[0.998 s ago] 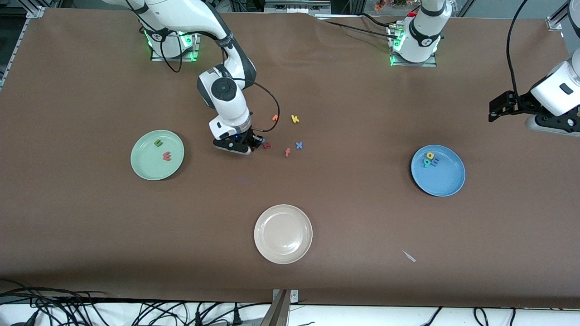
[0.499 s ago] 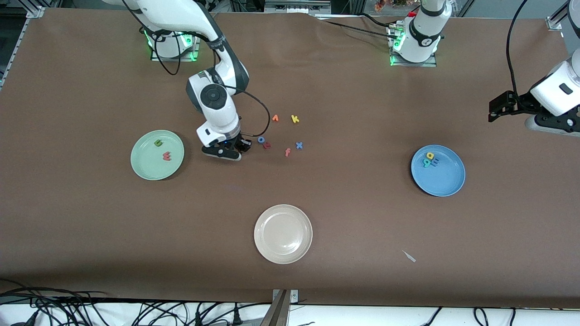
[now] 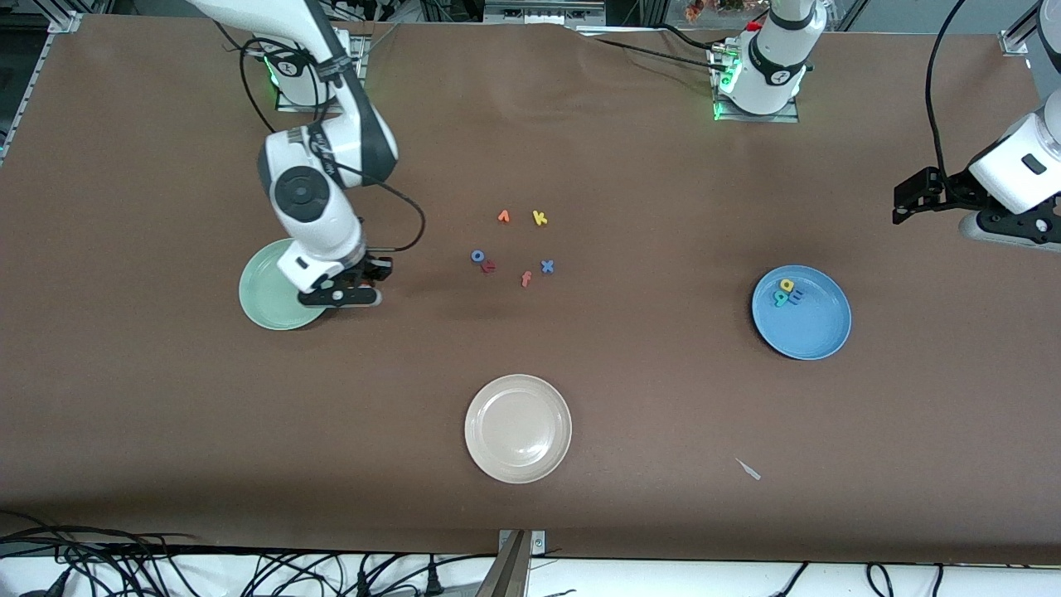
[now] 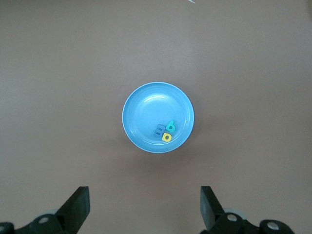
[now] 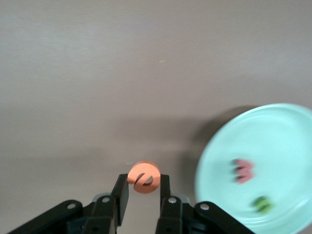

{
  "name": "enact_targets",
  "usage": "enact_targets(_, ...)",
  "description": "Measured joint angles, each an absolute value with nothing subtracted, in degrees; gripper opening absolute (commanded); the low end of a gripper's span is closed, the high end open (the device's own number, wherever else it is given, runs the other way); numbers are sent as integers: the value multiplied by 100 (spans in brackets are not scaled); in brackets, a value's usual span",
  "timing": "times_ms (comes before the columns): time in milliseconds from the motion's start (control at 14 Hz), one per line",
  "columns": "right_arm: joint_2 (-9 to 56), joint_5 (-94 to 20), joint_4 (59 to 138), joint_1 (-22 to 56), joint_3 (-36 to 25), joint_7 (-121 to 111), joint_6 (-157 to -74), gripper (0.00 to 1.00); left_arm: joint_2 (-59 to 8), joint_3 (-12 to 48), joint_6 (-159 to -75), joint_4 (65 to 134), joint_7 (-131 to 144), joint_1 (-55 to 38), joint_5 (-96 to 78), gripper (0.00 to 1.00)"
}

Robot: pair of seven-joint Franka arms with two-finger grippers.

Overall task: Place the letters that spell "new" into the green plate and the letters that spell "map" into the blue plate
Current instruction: 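Carry the orange e to the green plate and open the right gripper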

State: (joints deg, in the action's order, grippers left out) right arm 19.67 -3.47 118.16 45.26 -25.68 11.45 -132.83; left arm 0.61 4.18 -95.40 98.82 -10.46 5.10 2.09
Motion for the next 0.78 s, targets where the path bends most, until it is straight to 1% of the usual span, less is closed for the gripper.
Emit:
enact_targets(356, 1751, -348, 12428, 4506, -3691, -862, -13504, 21, 40, 423, -9539, 9882, -1046, 509, 209, 100)
enact_targets(570, 1658, -348, 12828, 4496, -3958, -1317, -13906, 24, 29, 430, -9526, 9882, -1046, 508, 209, 100)
enact_targets(642, 1660, -348, 12978, 4496, -3974, -1379, -14138, 34, 29, 432, -9526, 9881, -1046, 508, 209, 100)
enact_targets(713, 1661, -348, 13118, 4497, -3976, -1396, -14337, 41, 29, 433, -9526, 9882, -1046, 508, 209, 100)
enact_targets(784, 1662, -348, 13213, 4498, -3975, -1400, -14465, 42, 29, 434, -9525, 9882, -1046, 508, 209, 100)
